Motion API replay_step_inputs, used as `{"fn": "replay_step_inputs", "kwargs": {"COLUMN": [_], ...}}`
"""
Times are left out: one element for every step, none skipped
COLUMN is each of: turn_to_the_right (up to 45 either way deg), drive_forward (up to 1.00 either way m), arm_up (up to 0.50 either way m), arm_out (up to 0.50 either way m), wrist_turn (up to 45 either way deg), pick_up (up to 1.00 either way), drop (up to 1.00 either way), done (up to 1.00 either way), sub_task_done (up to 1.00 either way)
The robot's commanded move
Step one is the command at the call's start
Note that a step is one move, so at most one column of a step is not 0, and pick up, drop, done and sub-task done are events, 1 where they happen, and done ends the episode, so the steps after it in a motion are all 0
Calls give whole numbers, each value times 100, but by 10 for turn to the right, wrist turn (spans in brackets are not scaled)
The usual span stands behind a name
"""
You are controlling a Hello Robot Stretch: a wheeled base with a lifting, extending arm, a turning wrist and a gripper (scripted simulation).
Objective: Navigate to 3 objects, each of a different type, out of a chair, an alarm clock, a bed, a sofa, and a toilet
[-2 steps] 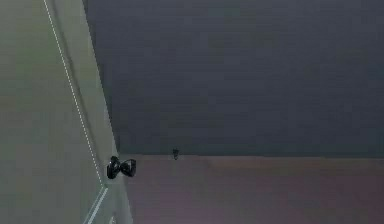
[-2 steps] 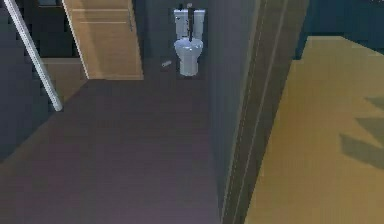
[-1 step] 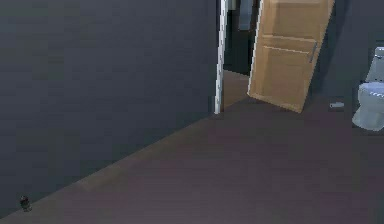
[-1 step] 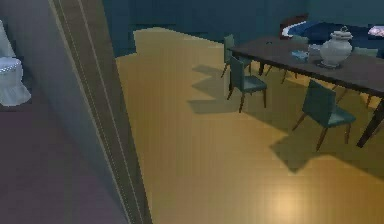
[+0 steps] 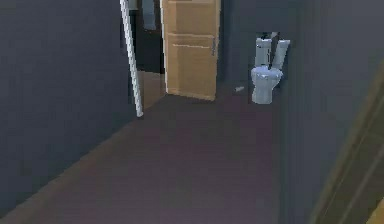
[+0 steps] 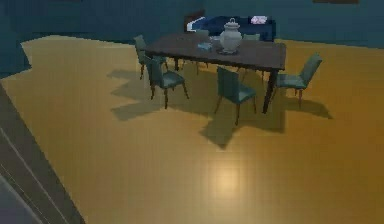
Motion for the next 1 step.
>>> {"fn": "replay_step_inputs", "kwargs": {"turn_to_the_right": [0], "drive_forward": [35], "arm_up": [0], "arm_out": [0], "wrist_turn": [0], "pick_up": [0], "drop": [0], "done": [0], "sub_task_done": [0]}}
